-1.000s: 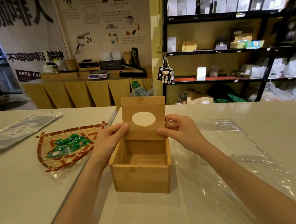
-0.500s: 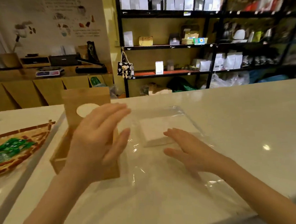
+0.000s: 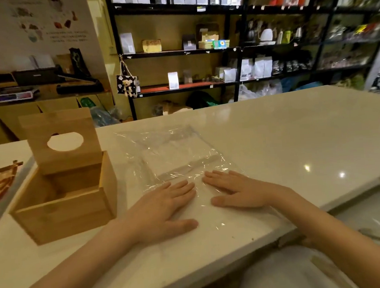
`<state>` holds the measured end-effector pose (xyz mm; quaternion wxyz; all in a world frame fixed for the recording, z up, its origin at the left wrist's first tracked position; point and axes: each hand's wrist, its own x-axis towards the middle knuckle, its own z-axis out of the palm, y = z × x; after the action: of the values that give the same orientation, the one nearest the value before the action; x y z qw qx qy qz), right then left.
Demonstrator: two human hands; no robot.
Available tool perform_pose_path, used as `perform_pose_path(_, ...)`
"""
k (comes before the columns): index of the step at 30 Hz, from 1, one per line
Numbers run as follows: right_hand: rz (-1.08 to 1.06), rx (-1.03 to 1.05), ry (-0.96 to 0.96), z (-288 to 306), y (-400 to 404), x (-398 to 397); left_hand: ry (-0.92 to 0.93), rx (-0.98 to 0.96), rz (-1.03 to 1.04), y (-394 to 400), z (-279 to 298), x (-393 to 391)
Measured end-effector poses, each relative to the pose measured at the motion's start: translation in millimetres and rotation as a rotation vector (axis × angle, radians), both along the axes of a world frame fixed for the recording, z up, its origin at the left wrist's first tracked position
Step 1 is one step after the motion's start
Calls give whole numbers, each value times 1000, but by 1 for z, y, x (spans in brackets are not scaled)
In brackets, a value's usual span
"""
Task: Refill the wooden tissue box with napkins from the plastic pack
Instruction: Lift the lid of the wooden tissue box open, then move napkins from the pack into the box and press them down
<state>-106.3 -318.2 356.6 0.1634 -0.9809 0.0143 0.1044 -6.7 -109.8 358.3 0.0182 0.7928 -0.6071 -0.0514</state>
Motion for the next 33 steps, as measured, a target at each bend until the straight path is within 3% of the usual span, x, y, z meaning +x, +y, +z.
perform_pose_path(6, -161, 140, -30, 20, -19, -19, 156, -121, 10, -22, -4, -27)
perform_pose_path(9, -192, 214, -296, 34, -18, -33, 323, -200, 67, -30, -6, -36)
perform_pose_path(12, -217, 414, -540, 54, -7, -51, 535, -321, 129, -37, 1, -43)
perform_pose_path(15, -93, 529, -409, 71, 7, -66, 566, -423, 154, -39, 16, -49)
perform_pose_path(18, 2, 375, -246, 61, 20, -62, 494, -490, 170, -35, 29, -46)
perform_pose_path(22, 89, 18, -264, 25, 31, -32, 429, -478, 208, -22, 40, -37)
perform_pose_path(25, 92, -193, -337, -1, 37, -11, 388, -515, 378, -21, 39, -9)
perform_pose_path(33, 61, -78, -385, -9, 63, 50, 482, -513, 719, -34, 9, 49)
